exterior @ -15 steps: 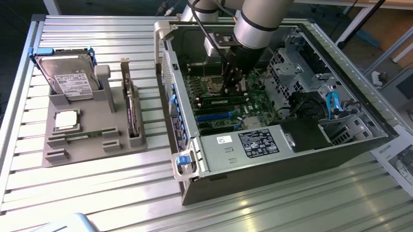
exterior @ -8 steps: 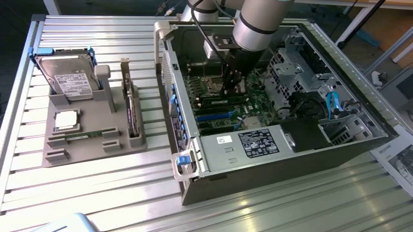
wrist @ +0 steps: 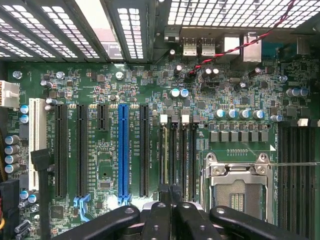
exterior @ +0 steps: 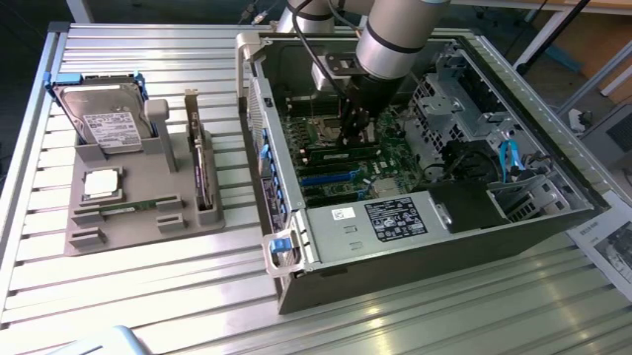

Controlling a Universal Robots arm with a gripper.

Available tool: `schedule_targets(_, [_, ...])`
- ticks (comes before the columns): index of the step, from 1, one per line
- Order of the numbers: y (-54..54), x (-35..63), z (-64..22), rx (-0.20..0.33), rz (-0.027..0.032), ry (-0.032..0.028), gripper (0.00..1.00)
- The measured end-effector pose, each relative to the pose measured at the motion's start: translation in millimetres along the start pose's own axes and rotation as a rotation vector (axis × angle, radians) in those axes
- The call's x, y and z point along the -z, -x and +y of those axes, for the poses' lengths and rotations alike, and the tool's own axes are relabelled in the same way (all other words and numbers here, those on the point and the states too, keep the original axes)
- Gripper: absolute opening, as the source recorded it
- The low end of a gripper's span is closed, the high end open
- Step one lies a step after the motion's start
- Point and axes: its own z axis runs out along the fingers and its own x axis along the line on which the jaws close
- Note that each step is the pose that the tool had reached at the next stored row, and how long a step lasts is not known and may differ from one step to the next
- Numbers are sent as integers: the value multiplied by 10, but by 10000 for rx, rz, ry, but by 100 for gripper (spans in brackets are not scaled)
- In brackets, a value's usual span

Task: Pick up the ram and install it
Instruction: 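Press down the ram until it locks into place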

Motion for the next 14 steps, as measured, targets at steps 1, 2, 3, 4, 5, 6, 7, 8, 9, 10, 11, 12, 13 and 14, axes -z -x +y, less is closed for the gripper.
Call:
schedule_targets(1, [0,-2,0,0,2,1,10])
schedule_targets(2, [0,-4,0,0,3,2,10])
schedule_targets(3, [-1,-4,0,0,3,1,10])
schedule_targets(4, [0,-5,0,0,2,1,10])
schedule_targets(5, [0,-6,0,0,1,1,10])
schedule_targets(6, [0,-7,0,0,1,0,10])
schedule_targets(7, [0,-10,-1,0,0,0,10])
schedule_targets(8, [0,-10,-1,0,0,0,10])
schedule_targets(9, [0,-10,-1,0,1,0,10])
schedule_targets(10, [0,-10,0,0,1,1,10])
schedule_targets(11, [-1,-12,-1,0,1,1,10])
schedule_targets(12, [0,-19,-1,0,-4,-1,10])
schedule_targets(13, [-1,-19,-1,0,0,0,10])
schedule_targets(14, [-1,-19,-1,0,0,0,10])
